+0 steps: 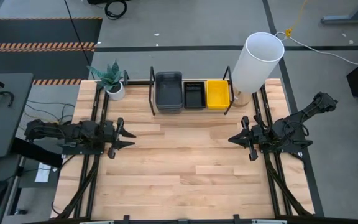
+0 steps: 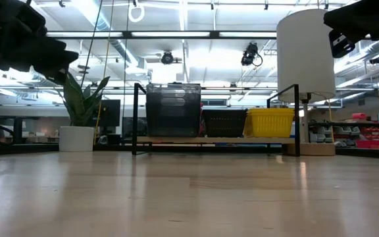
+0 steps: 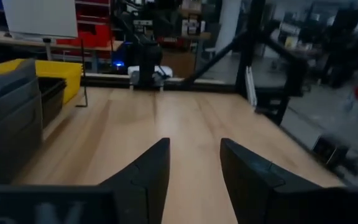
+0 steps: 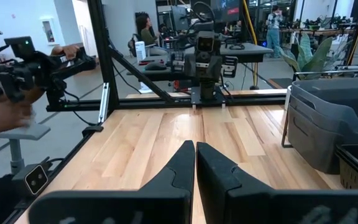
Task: Stack baskets on shelf by color
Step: Return to Home Position
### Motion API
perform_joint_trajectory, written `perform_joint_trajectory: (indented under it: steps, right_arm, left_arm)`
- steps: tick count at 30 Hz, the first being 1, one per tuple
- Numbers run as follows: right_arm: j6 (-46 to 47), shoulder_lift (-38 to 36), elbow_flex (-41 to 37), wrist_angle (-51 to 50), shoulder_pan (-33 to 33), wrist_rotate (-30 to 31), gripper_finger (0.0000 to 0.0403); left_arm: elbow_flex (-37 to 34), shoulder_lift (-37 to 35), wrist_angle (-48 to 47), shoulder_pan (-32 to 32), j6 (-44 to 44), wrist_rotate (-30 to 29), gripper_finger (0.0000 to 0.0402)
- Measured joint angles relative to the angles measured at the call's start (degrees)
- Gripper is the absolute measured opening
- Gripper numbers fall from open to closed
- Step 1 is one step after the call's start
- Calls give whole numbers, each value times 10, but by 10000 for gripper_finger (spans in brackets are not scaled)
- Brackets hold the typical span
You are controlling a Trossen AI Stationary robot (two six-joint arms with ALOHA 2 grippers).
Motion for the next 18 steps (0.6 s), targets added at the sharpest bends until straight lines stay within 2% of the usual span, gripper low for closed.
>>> perform_joint_trajectory:
  steps: [4, 7, 18]
  right_arm:
    - [0, 0, 0, 1, 0, 0, 23]
    - [0, 0, 0, 1, 0, 0, 23]
    - [0, 0, 0, 3, 0, 0, 23]
  left_arm:
    - [-1, -33, 6, 0, -82, 2, 153]
    - [-1, -32, 36, 5, -113, 5, 151]
    - [-1, -27, 57, 9, -112, 3, 151]
